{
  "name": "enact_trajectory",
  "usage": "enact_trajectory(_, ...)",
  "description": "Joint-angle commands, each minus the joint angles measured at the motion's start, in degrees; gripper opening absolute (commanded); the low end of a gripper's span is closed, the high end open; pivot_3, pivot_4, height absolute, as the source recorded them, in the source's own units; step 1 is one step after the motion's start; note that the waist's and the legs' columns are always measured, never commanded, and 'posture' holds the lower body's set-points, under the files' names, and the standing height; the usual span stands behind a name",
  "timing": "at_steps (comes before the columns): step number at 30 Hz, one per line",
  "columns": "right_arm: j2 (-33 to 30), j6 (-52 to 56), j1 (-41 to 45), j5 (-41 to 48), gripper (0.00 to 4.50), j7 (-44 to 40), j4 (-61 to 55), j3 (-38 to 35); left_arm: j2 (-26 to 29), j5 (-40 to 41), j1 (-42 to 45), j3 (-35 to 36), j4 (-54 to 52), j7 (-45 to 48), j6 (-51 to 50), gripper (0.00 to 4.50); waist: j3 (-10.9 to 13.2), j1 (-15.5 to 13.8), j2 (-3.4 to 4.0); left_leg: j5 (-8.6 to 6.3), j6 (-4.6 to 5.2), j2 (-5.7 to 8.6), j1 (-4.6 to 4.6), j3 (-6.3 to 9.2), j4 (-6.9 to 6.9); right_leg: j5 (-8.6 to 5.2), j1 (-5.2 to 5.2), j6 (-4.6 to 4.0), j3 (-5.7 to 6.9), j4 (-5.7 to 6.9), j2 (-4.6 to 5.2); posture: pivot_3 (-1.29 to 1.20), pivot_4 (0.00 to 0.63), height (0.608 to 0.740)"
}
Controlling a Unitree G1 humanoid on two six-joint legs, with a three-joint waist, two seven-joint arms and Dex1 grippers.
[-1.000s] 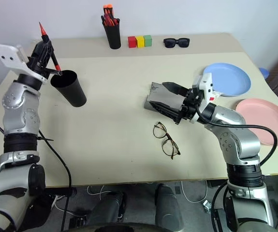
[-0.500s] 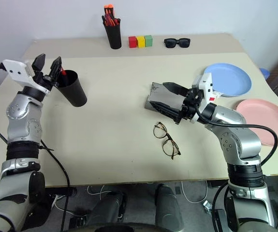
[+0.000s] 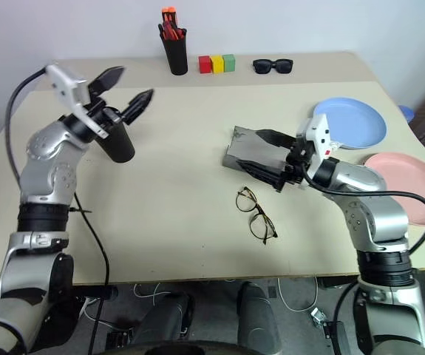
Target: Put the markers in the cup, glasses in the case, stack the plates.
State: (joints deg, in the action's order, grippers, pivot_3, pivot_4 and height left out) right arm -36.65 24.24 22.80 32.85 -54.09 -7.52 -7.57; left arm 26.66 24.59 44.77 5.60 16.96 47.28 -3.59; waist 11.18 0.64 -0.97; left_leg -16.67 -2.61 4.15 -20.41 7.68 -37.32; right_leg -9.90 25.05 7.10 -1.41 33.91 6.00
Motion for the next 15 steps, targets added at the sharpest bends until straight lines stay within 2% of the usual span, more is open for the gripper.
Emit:
enact_trajectory(1,-0.96,-2.11,0.79,-0.24,4.5,-0.52,1.11,-2.44,-2.02,-0.92,5.21,-5.01,4.44,8.28,-1.39,4.45,0.0,0.11,0.0,0.0,0.0,0.0,0.02,0.0,0.01,0.0,0.0,0.0,0.0,0.01,-0.01,0.0,0.15,0.74)
enact_trajectory(6,1.14,-2.44,0.34,-0.54,4.5,2.54,-1.24,-1.94,-5.32,-1.77,9.12,-5.68,11.54,11.46,0.03,4.45,0.0,0.69,0.01,-0.01,0.02,-0.05,0.03,-0.02,0.06,0.0,0.05,-0.01,-0.01,0.02,-0.04,0.0,0.15,0.74)
enact_trajectory(9,1.77,-3.38,-0.7,-1.87,4.5,4.31,-1.78,-1.89,-5.99,-5.63,10.2,-7.76,16.19,12.71,3.43,4.45,0.0,0.46,0.01,-0.01,0.02,-0.06,0.01,-0.02,0.08,0.0,0.13,-0.01,-0.01,0.06,-0.05,0.0,0.15,0.74)
enact_trajectory(15,1.6,-2.36,1.96,-7.97,4.5,7.67,2.82,1.5,-5.47,-0.54,5.34,-4.09,7.53,12.81,-5.05,4.45,0.01,0.11,0.0,-0.01,0.02,-0.03,-0.08,0.0,-0.01,0.0,0.12,0.0,-0.02,0.05,-0.03,0.0,0.15,0.74)
